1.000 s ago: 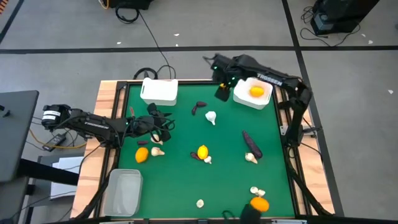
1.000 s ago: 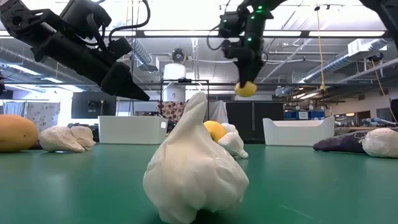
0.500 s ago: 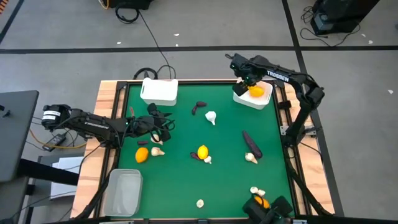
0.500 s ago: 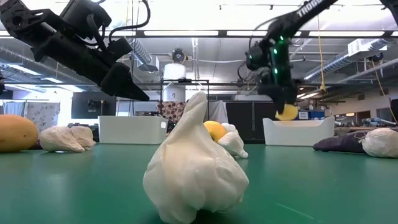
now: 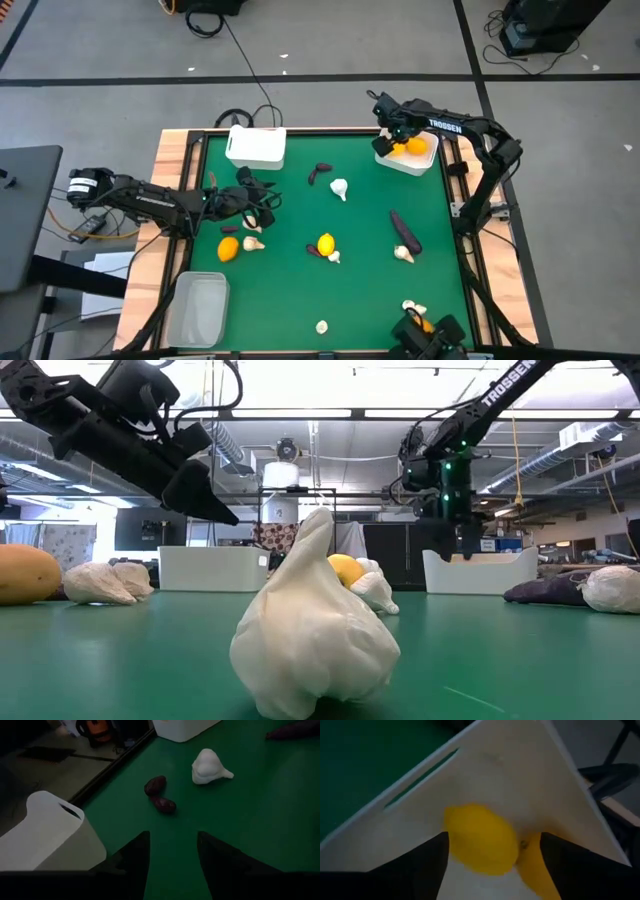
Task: Sort produce into baskets
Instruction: Put the top left yellow lemon into the right white bin
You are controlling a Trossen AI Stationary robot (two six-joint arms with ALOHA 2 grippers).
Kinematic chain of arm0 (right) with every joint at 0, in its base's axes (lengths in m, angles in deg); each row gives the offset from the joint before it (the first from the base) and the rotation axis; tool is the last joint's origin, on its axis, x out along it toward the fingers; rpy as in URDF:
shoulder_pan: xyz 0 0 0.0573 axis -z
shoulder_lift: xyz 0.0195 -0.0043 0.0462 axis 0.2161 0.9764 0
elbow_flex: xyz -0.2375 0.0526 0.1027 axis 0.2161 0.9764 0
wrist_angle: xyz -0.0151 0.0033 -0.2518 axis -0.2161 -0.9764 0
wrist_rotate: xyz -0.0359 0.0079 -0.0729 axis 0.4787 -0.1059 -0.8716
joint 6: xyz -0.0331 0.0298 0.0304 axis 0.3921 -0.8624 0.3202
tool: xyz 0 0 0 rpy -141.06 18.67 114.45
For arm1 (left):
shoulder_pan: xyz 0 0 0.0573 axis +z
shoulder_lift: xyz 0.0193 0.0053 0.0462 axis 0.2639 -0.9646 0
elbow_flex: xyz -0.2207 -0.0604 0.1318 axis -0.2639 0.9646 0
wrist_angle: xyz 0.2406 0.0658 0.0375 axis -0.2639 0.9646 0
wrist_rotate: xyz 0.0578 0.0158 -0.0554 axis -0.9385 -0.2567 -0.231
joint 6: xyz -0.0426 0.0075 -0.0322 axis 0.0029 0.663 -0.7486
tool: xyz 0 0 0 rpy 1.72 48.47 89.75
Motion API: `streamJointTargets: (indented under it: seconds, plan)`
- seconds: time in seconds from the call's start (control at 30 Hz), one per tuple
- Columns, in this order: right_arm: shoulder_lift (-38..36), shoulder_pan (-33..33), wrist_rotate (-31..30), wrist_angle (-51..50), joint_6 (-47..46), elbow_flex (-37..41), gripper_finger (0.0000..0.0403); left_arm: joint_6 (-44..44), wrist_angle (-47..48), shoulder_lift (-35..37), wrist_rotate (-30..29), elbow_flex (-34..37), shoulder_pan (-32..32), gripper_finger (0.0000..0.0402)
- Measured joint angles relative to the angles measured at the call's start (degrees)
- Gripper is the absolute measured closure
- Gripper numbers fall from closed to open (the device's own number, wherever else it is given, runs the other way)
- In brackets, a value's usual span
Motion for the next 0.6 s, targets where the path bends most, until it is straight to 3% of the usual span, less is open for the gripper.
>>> streamJointTargets:
  seconds: [0.33,0.43,0.6]
  plan:
    - [-10.01,-8.48,-1.66,1.30,0.28,0.00,0.0088,-2.81,1.97,0.30,0.89,-0.34,0.00,0.0231]
    - [-13.72,-13.25,1.66,4.03,0.36,0.61,0.0090,-9.53,14.77,1.01,1.04,-5.42,0.11,0.0231]
    - [-18.87,-21.48,6.42,17.05,0.45,6.42,0.0090,-18.87,47.84,0.79,1.72,-19.81,-0.10,0.0231]
